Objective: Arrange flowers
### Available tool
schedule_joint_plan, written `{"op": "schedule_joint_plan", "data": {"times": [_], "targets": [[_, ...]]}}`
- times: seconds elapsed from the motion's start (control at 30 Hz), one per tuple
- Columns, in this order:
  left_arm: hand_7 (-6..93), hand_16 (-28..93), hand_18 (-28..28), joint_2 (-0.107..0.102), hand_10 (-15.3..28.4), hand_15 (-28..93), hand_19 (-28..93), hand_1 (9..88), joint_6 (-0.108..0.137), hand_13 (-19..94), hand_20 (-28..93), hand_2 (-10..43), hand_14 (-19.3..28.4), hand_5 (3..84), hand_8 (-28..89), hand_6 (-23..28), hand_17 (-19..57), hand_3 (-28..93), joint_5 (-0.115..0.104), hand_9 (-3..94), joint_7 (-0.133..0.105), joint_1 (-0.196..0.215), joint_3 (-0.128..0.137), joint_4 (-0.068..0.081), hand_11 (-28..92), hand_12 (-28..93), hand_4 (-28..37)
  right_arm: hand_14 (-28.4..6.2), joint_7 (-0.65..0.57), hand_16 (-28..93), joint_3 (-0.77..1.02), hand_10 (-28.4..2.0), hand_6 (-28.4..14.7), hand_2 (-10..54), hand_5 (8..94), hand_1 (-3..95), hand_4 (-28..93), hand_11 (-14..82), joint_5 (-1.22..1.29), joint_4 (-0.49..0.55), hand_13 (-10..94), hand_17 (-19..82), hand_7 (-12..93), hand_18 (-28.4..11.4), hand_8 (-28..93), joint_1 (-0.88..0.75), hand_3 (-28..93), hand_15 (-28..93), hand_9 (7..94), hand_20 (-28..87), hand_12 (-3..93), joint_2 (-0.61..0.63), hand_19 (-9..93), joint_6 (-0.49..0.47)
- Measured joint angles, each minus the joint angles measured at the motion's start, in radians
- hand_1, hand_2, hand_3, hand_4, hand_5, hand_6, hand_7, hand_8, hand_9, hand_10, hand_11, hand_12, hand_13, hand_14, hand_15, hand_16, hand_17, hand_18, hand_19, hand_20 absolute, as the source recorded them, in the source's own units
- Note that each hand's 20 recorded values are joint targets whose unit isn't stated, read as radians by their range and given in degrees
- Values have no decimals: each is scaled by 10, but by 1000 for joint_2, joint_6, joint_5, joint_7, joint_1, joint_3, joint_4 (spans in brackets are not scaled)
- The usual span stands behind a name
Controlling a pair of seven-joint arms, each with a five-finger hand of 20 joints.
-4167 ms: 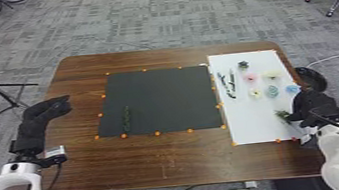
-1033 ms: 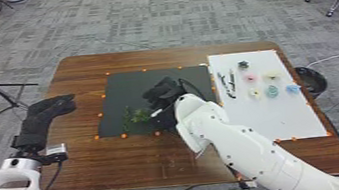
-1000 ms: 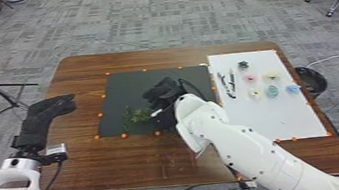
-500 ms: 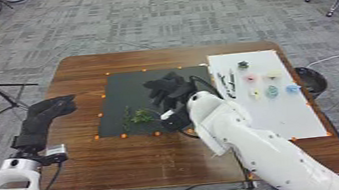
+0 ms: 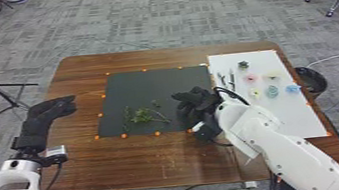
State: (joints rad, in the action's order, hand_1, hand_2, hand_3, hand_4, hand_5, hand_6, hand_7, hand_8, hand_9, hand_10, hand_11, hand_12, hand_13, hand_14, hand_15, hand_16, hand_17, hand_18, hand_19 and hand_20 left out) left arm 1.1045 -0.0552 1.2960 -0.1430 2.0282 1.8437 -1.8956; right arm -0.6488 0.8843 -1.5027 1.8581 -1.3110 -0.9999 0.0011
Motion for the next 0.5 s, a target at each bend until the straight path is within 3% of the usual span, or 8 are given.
{"op": "schedule_joint_plan", "data": {"times": [0.5], "targets": [[152,8,128,3,147,287,134,294,-10,414,204,23,191,521,-66,24,90,658,1,505,0,-3,-4,2,231,149,-247,-82,5,328,-18,-185,-78,119,642,207,-84,82,72,19,903,630,70,-126,-55,-5,456,421,646,272,124,-19,918,-31]]}}
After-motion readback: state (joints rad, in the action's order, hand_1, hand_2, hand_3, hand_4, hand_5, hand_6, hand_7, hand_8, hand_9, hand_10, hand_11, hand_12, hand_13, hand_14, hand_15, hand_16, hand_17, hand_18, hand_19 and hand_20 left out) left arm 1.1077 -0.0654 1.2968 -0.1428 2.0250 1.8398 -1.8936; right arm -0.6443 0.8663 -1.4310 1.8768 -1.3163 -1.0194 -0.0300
